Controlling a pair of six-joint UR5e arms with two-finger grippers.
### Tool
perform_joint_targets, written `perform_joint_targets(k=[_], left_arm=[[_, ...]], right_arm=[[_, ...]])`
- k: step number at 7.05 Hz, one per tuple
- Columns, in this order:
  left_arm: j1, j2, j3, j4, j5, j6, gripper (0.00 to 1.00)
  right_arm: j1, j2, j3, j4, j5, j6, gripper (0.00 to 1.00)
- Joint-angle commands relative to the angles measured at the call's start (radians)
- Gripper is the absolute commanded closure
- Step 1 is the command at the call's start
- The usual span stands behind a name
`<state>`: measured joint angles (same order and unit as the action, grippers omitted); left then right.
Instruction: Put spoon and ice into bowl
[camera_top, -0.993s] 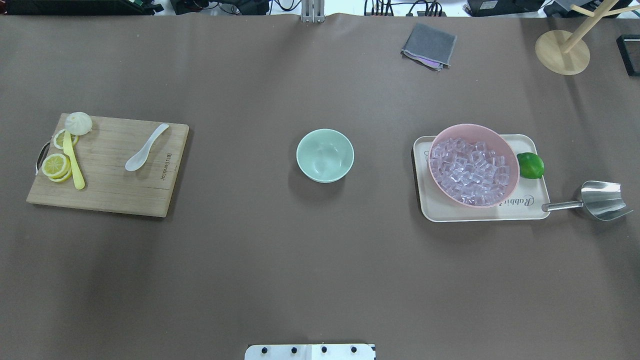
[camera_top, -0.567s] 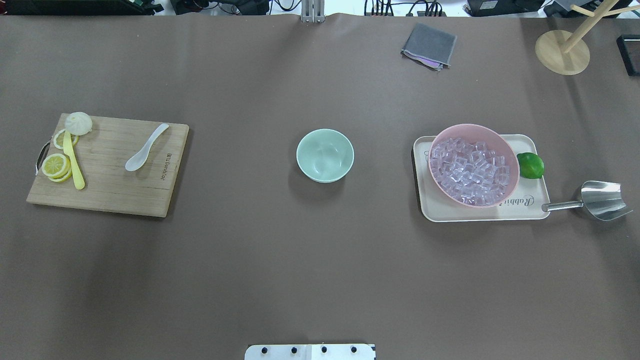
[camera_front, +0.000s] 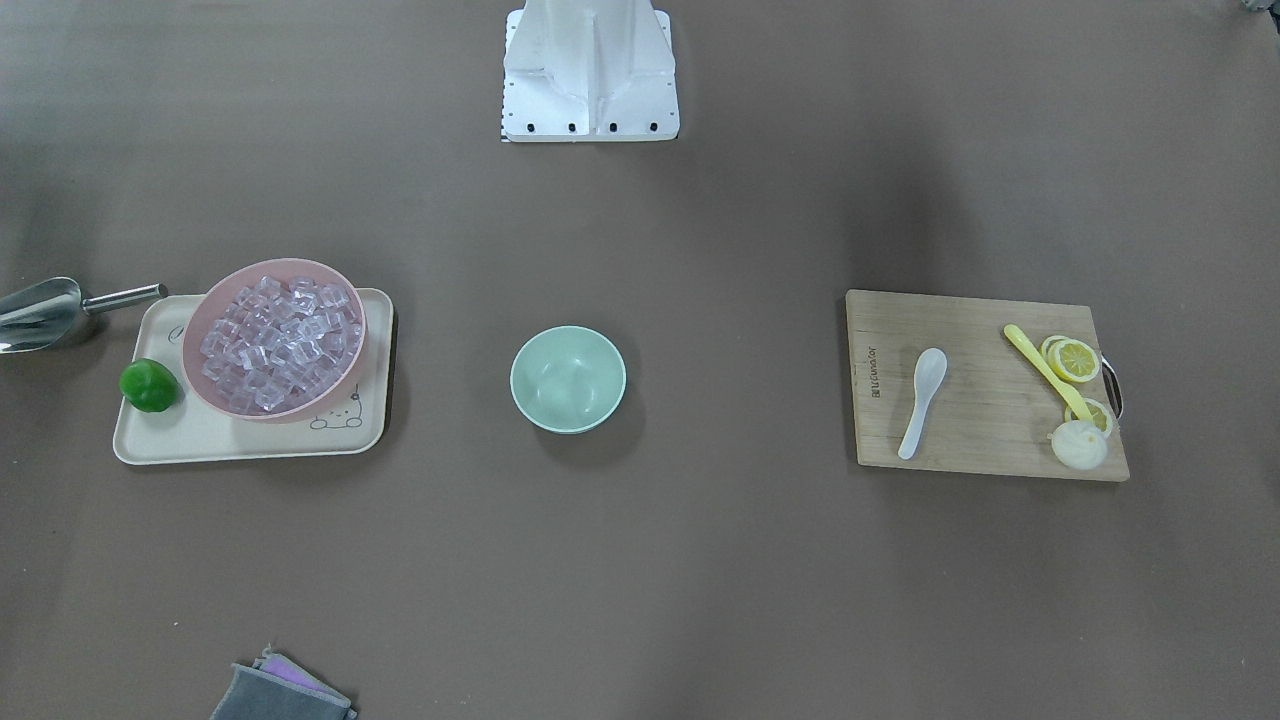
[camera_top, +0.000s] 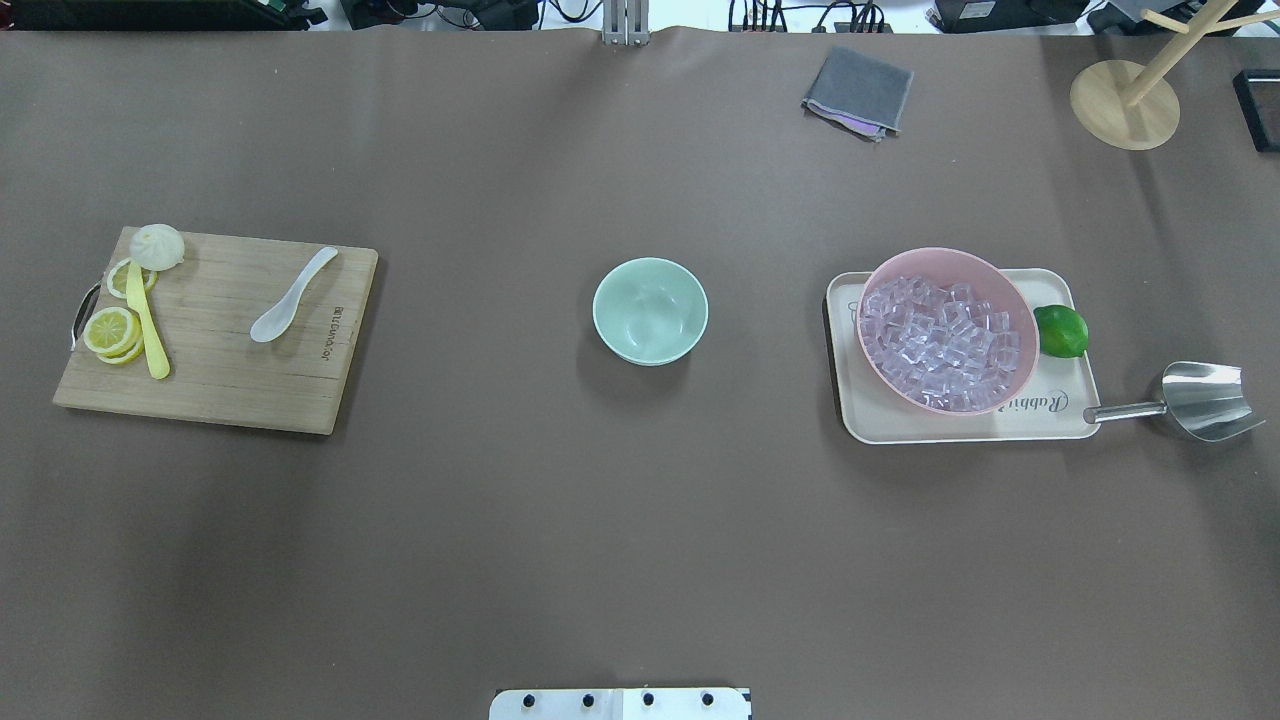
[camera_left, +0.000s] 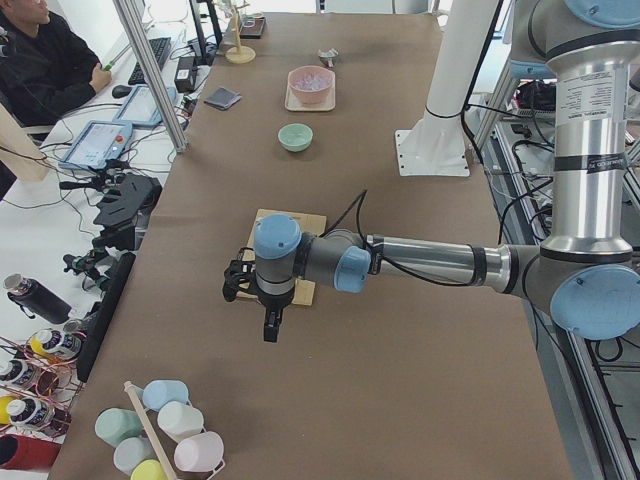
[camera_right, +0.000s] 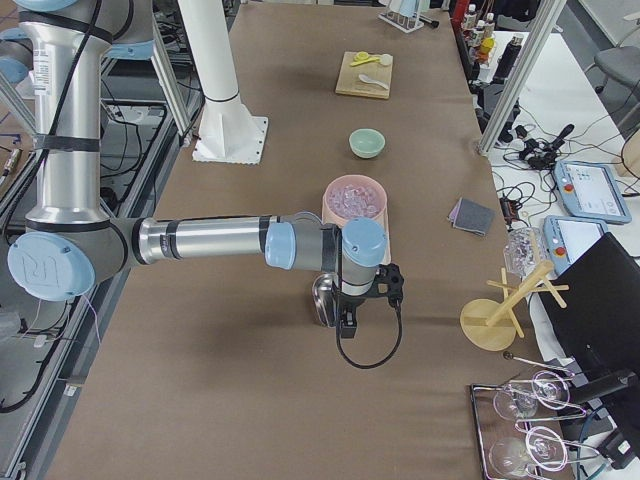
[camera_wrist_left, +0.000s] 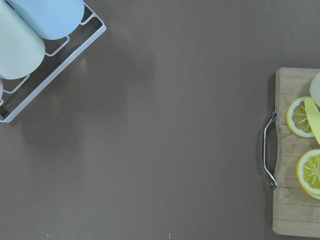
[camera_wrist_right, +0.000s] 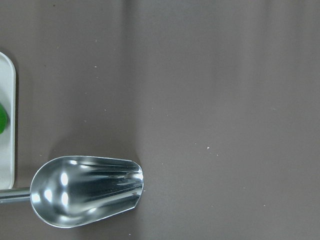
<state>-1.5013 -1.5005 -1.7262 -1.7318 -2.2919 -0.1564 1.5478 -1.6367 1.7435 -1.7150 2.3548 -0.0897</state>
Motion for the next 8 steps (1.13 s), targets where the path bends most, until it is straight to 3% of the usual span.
perform_joint_targets(k=[1,3,4,5,7,8], left_arm=[[0.013,-0.074,-0.033,-0.049,-0.033,-0.005,0.02],[0.114,-0.118,-0.036,-0.214,-0.035,-0.085,0.02],[0.172,-0.159,-0.032,-0.306,-0.035,-0.135,0.02],[0.293,-0.246,-0.021,-0.346,-0.018,-0.202,0.02],[0.403,-0.317,0.043,-0.421,-0.009,-0.41,0.02],[0.459,-0.317,0.086,-0.531,0.079,-0.473,0.02]], right_arm=[[0.0,0.049,0.01,0.011,0.004,-0.004,0.0],[-0.034,0.08,-0.068,0.239,0.05,0.017,0.0],[-0.04,0.112,-0.097,0.276,0.101,0.074,0.0],[-0.069,0.132,-0.104,0.284,0.101,0.074,0.0],[-0.093,0.135,-0.136,0.423,0.104,0.083,0.0],[-0.11,0.136,-0.134,0.445,0.101,0.161,0.0]])
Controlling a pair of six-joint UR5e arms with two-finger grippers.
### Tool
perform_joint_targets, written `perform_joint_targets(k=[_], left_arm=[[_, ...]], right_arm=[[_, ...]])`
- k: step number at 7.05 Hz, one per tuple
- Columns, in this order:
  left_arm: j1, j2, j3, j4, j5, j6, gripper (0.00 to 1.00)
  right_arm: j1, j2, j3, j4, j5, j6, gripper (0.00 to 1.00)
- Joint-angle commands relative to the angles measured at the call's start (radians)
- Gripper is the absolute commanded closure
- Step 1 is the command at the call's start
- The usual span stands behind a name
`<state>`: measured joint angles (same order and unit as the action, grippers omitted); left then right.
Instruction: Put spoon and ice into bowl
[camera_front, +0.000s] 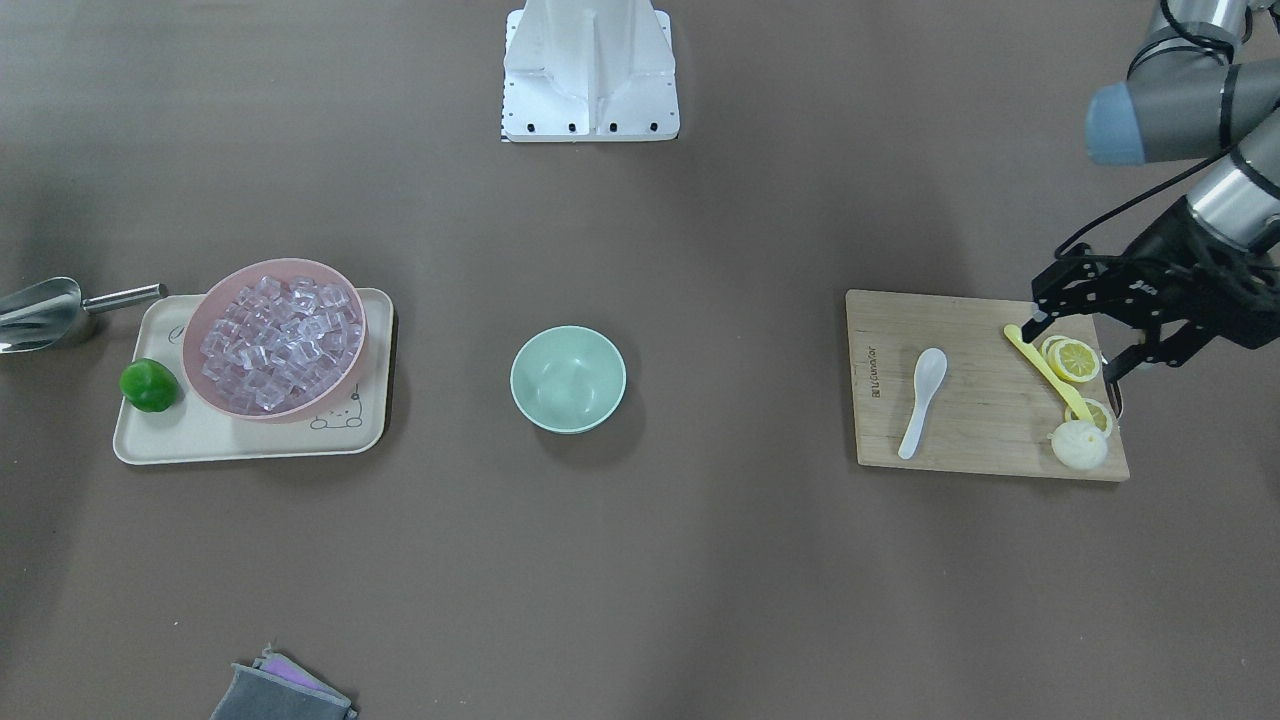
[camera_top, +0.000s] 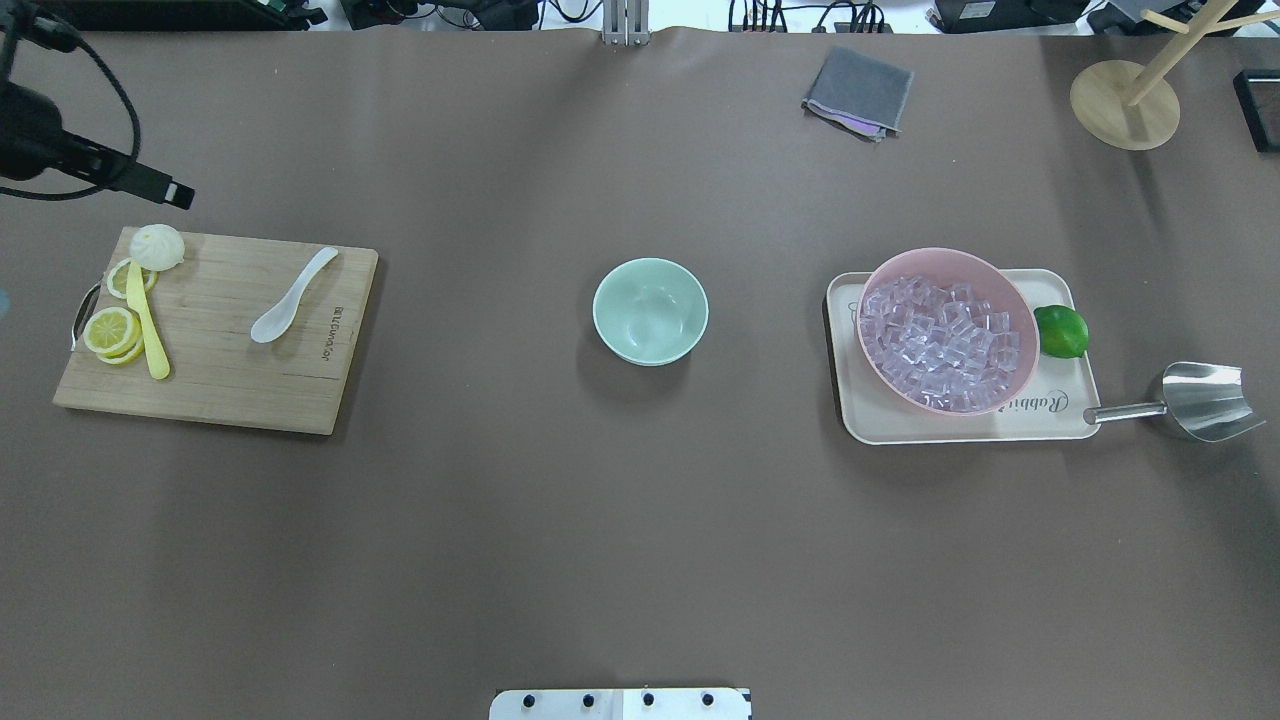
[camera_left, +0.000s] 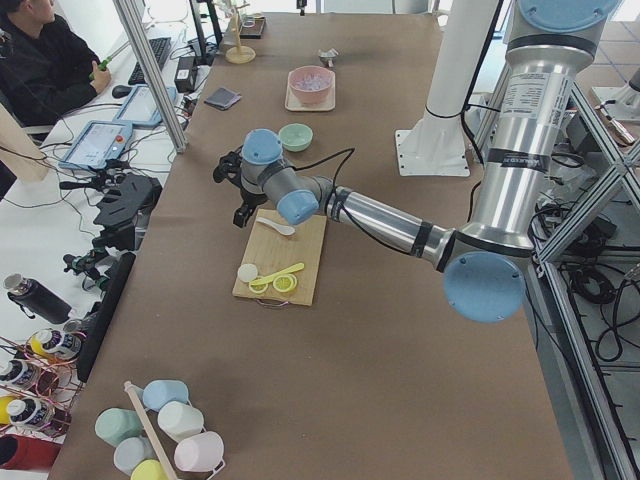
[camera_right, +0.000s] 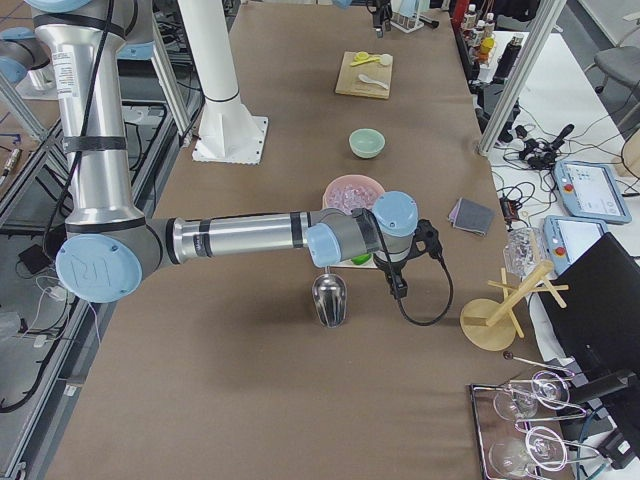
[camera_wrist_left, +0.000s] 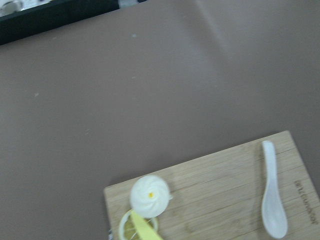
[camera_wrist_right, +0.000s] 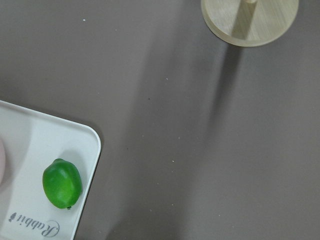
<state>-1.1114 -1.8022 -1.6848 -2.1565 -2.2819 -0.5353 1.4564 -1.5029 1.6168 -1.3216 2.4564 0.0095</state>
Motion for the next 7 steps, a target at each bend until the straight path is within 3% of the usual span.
perform_joint_targets(k=[1,2,4,7], left_arm=[[0.159,-0.019,0.095,-0.187,0.152,-0.13,0.02],[0.227,-0.034,0.121,-0.195,0.254,-0.132,0.02],[0.272,-0.049,0.172,-0.195,0.305,-0.134,0.03],[0.274,-0.055,0.203,-0.195,0.311,-0.135,0.47]], right_arm=[[-0.04,0.024,-0.008,0.07,-0.001,0.137,0.0],[-0.063,0.039,0.001,0.07,-0.001,0.218,0.0],[-0.091,0.065,0.003,0.07,-0.002,0.299,0.0],[-0.1,0.069,0.006,0.071,-0.001,0.325,0.0]])
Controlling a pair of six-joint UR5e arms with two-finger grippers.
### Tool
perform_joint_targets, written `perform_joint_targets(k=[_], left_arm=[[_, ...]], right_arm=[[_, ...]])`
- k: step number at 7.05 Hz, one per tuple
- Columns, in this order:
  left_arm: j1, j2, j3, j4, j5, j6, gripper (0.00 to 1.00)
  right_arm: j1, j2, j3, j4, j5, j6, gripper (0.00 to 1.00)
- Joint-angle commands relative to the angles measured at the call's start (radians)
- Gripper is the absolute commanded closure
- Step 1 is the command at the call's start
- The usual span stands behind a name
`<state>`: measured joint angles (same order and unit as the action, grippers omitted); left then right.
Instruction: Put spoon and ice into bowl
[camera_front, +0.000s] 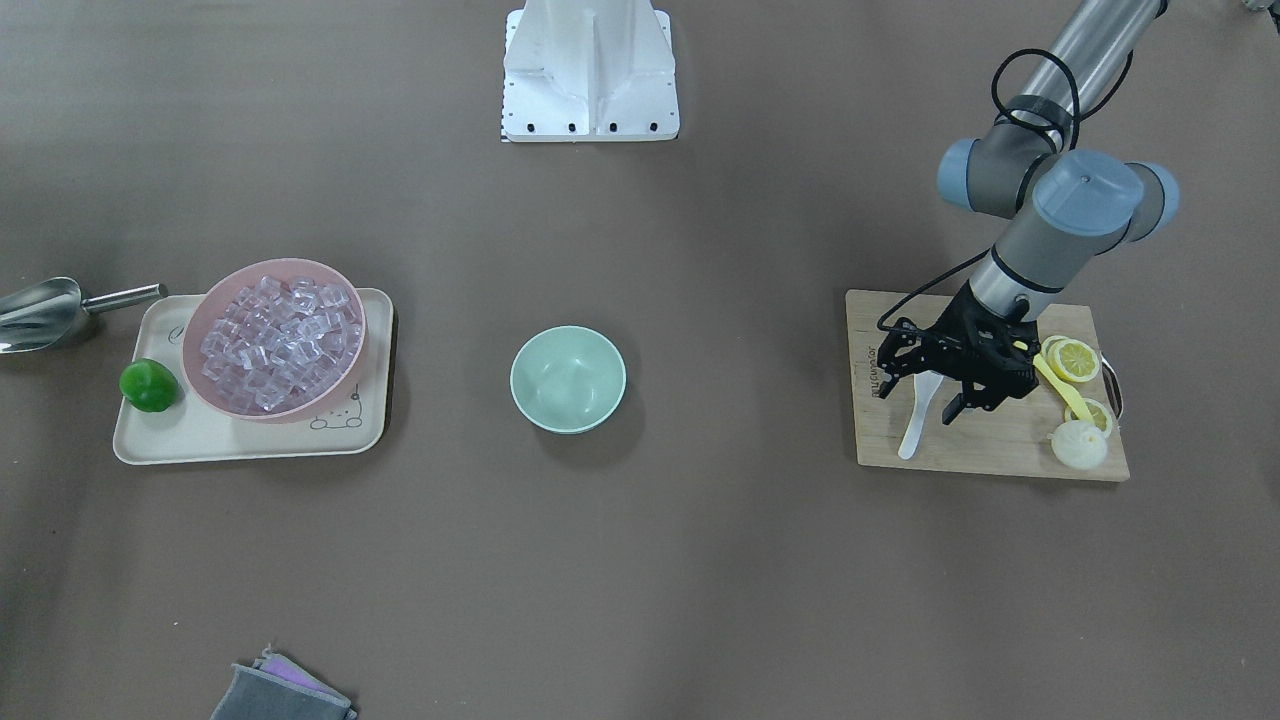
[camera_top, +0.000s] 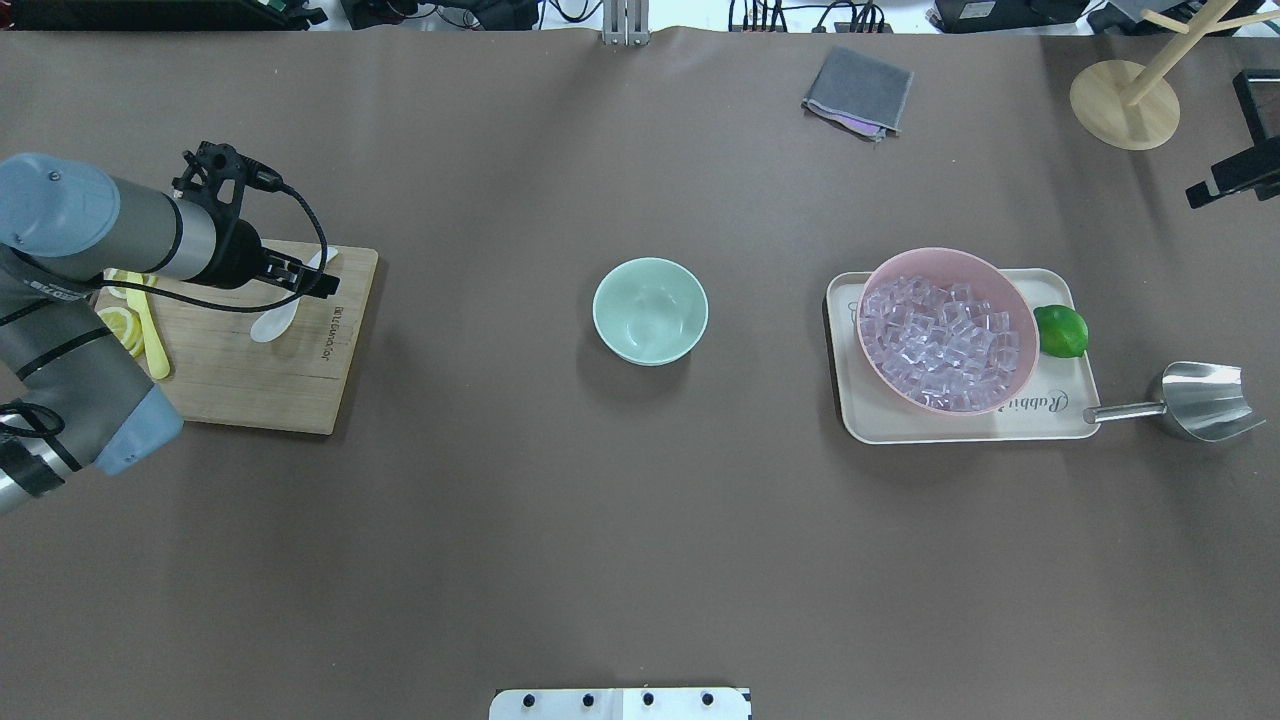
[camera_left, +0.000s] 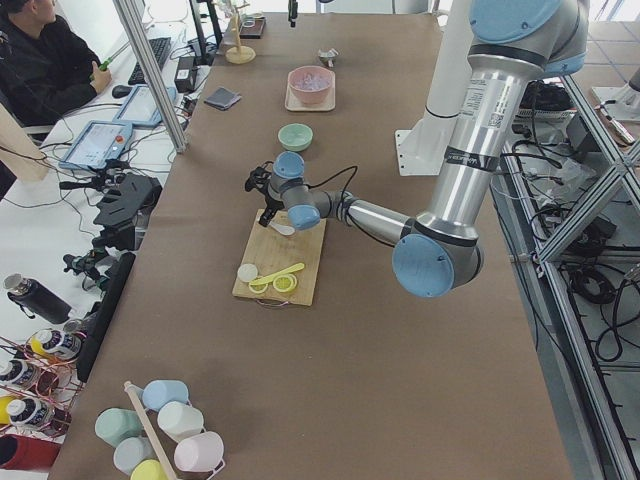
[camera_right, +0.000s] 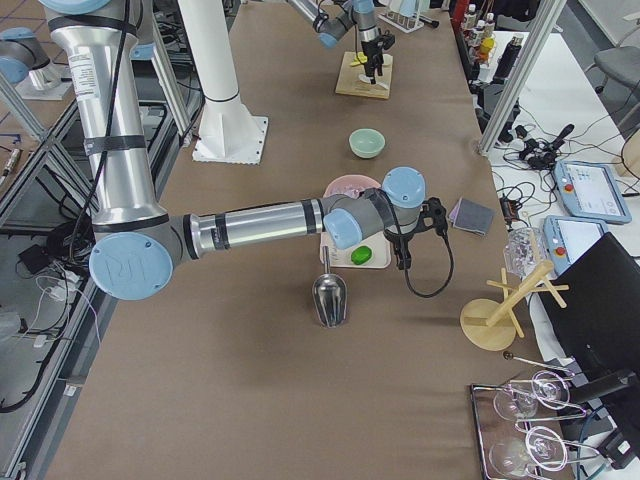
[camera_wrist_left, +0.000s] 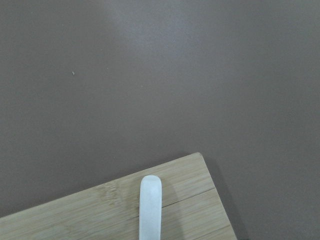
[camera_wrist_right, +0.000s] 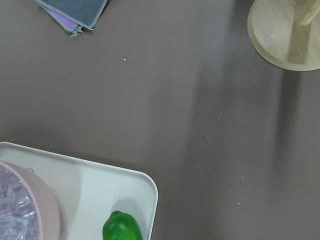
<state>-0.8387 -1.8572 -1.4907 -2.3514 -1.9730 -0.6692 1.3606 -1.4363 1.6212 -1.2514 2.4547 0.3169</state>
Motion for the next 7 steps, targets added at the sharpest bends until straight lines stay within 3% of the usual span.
perform_joint_targets(k=[1,3,6,7], left_arm=[[0.004,-0.002,0.02,0.001,0.002,-0.001,0.48],[0.004,-0.003,0.029,0.003,0.002,0.002,0.56],[0.004,-0.008,0.03,0.003,0.002,0.0,0.57],[0.004,-0.008,0.027,0.004,0.0,-0.004,0.85]], right_arm=[[-0.009,0.002,0.008,0.001,0.0,0.021,0.0],[-0.015,0.002,0.009,0.001,-0.002,0.019,0.0],[-0.024,0.004,0.015,0.001,0.0,0.021,0.0],[-0.029,0.01,0.019,0.001,0.0,0.037,0.0]])
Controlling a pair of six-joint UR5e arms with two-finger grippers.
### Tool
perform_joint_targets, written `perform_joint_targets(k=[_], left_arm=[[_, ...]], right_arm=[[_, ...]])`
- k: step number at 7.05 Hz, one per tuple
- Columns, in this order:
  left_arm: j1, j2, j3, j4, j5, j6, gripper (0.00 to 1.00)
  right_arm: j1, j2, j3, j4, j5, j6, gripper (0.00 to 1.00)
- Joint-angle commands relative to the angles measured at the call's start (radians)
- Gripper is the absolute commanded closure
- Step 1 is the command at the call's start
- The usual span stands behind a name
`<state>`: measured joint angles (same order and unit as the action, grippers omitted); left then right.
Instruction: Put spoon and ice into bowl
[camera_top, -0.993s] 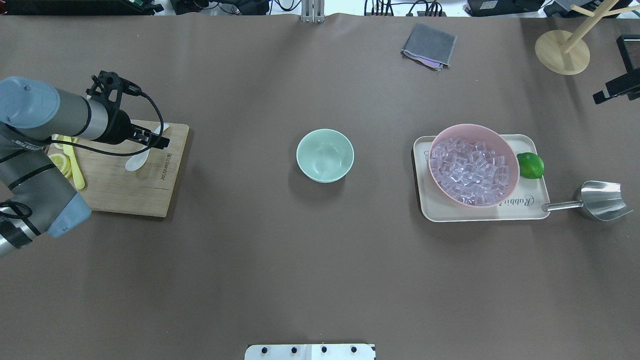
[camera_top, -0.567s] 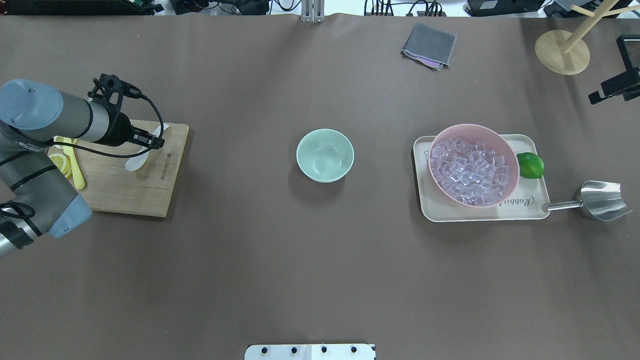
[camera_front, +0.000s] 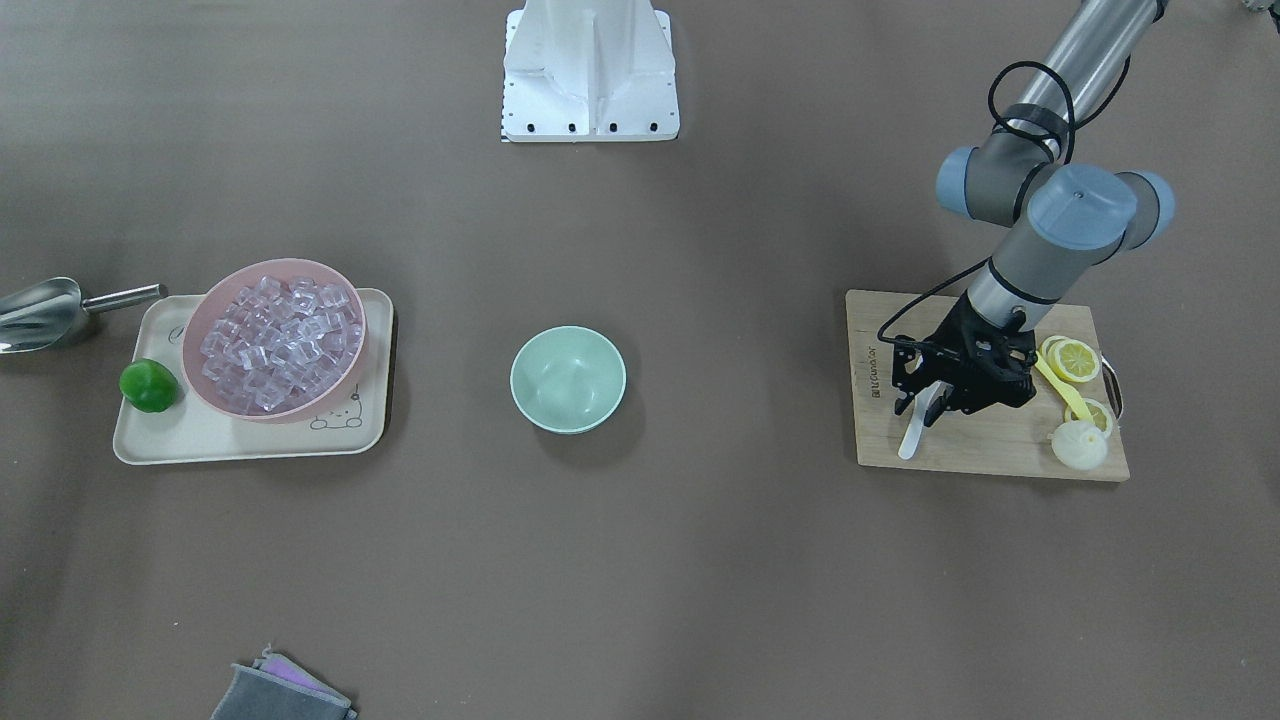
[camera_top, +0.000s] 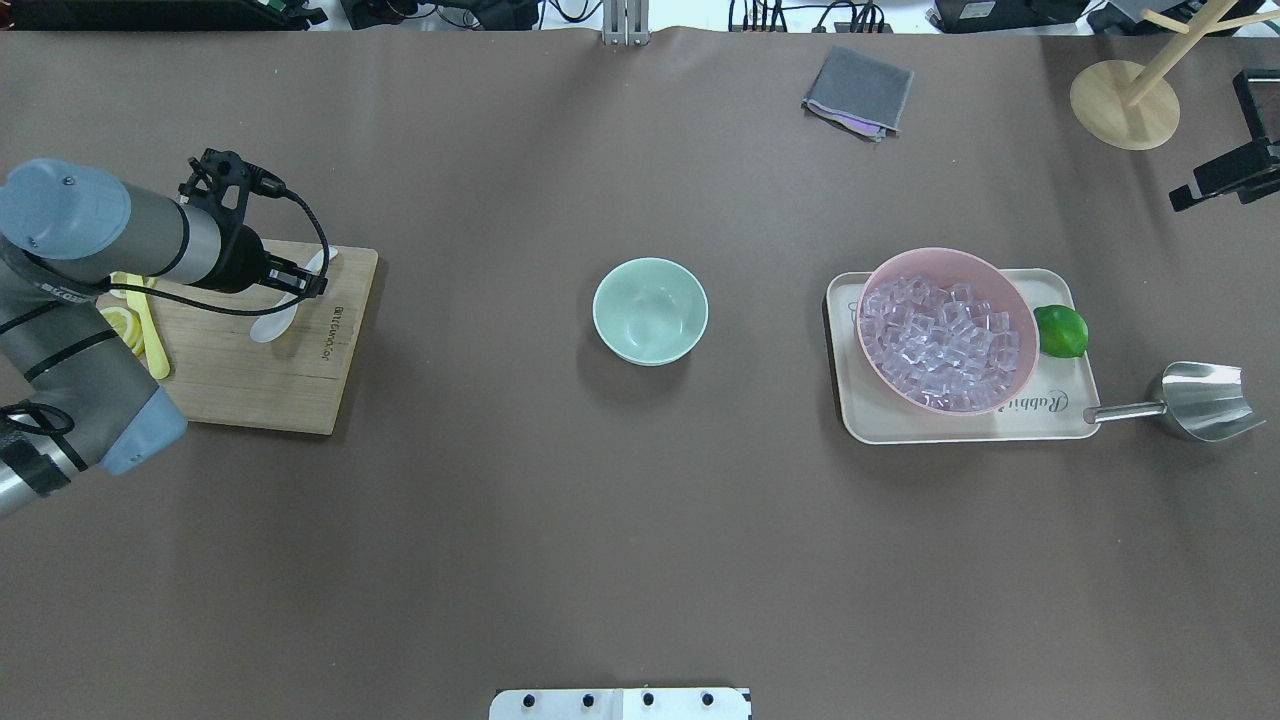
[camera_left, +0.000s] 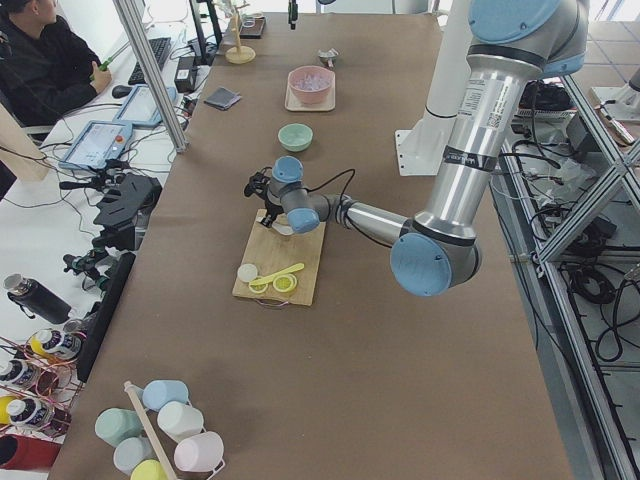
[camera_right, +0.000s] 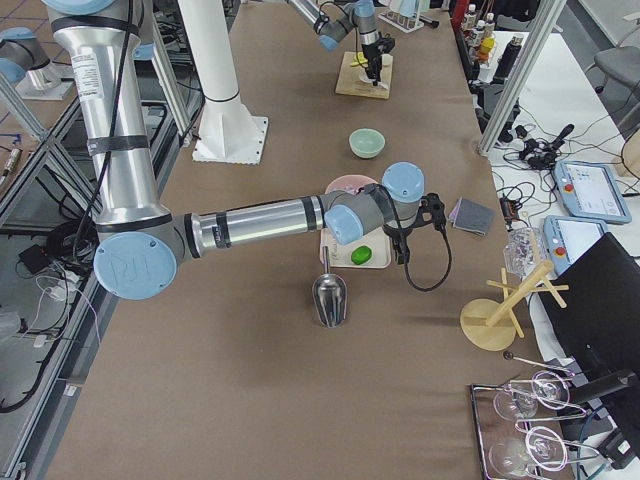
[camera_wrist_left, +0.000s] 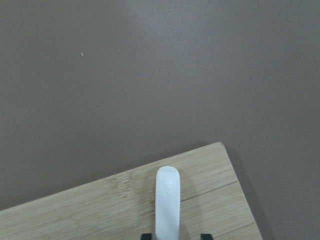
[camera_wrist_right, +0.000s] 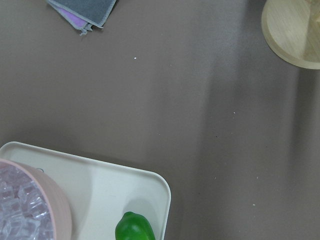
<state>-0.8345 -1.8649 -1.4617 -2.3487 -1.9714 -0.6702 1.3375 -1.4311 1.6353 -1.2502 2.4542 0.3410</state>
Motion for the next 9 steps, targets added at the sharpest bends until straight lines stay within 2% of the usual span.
perform_joint_targets(k=[1,3,5,6,7,8,9], left_arm=[[0.0,0.003,-0.005,0.002,-0.003,-0.018,1.0],[-0.011,0.003,-0.032,0.006,-0.017,-0.026,1.0],[-0.113,0.001,-0.081,0.014,-0.213,-0.058,1.0],[-0.113,-0.008,-0.121,0.011,-0.23,-0.224,1.0],[-0.106,-0.105,-0.127,0.003,-0.228,-0.535,1.0],[-0.065,-0.196,-0.123,0.003,-0.21,-0.768,1.0],[0.022,-0.232,-0.124,0.002,-0.069,-0.849,1.0]], right_arm=[[-0.02,0.012,0.011,0.0,-0.001,0.044,0.0],[-0.027,0.02,0.026,0.0,-0.001,0.081,0.0],[-0.038,0.04,0.049,0.0,0.0,0.136,0.0],[-0.061,0.047,0.069,0.0,-0.004,0.183,0.0],[-0.095,0.058,0.099,-0.002,-0.027,0.24,0.0],[-0.151,0.061,0.147,-0.003,-0.085,0.306,0.0],[-0.223,0.081,0.187,-0.003,-0.148,0.378,0.0]])
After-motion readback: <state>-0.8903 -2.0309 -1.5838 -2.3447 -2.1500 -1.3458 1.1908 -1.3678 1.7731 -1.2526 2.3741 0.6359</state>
